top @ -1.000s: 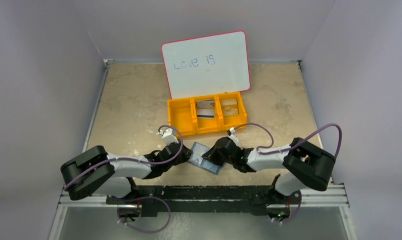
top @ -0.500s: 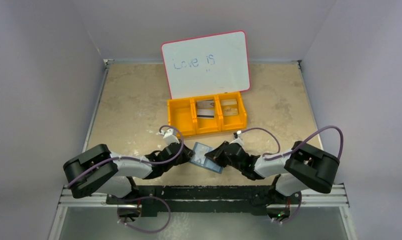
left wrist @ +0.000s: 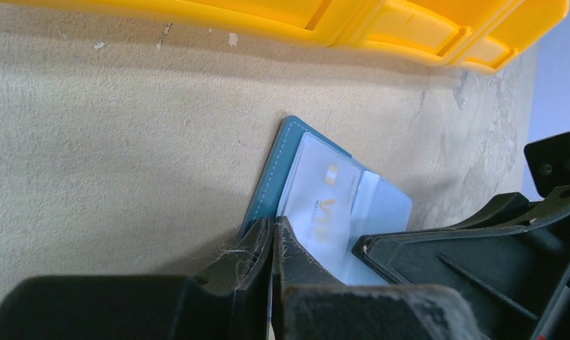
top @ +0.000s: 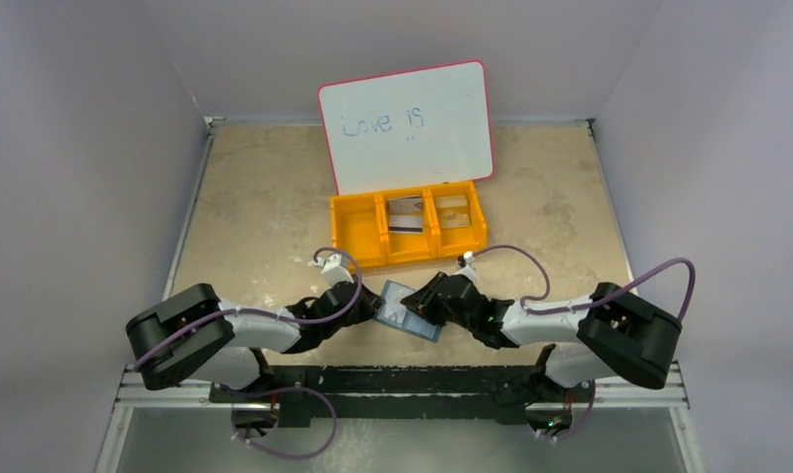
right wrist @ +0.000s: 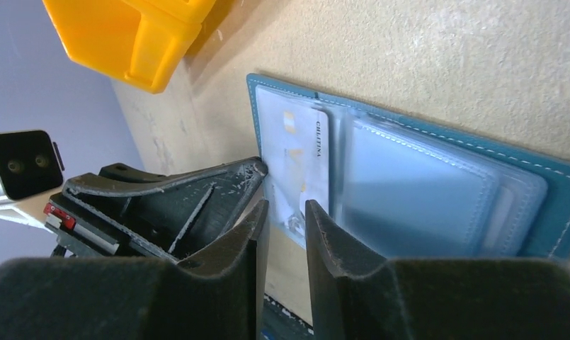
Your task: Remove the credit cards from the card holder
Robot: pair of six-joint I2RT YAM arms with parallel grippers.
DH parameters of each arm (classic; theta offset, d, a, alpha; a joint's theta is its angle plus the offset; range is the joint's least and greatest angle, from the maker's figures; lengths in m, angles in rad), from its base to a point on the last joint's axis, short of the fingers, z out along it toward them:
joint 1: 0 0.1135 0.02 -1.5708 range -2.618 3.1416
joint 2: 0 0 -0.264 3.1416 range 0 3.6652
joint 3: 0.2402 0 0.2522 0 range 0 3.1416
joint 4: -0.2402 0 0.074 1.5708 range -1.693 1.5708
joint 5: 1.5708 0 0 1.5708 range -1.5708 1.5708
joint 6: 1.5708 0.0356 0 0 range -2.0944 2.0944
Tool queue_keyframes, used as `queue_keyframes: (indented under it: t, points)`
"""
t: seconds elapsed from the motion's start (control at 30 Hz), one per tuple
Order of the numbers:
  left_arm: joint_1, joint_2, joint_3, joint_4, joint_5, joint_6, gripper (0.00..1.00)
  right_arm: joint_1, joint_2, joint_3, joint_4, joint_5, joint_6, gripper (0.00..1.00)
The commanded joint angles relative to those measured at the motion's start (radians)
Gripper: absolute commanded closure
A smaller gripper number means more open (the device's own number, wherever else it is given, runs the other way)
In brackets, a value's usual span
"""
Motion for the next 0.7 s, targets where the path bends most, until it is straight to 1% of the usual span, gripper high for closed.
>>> queue_keyframes:
  t: [0.0, 0.17, 0.4, 0.5, 0.57, 0.67]
  points:
    - [-0.012, 0.036, -0.042, -0.149, 0.039, 0.011, 1.00, -0.003, 0.002, 0.024, -0.062, -0.018, -0.018, 0.71]
    - [-0.011, 0.039, -0.043, -0.149, 0.040, 0.010, 1.00, -0.003, 0.026, 0.026, -0.097, -0.031, 0.025, 0.70]
    - [-0.012, 0.041, -0.043, -0.153, 0.038, 0.008, 1.00, -0.005, 0.058, 0.018, -0.076, -0.028, 0.045, 0.68]
    - [-0.013, 0.044, -0.049, -0.146, 0.039, 0.003, 1.00, -0.013, 0.101, -0.009, 0.003, -0.036, 0.062, 0.69]
    - [-0.013, 0.051, -0.049, -0.144, 0.042, 0.003, 1.00, -0.029, 0.123, -0.061, 0.096, -0.062, 0.082, 0.70]
    - [-0.013, 0.063, -0.054, -0.128, 0.045, -0.002, 1.00, -0.032, 0.132, -0.131, 0.234, -0.056, 0.116, 0.72]
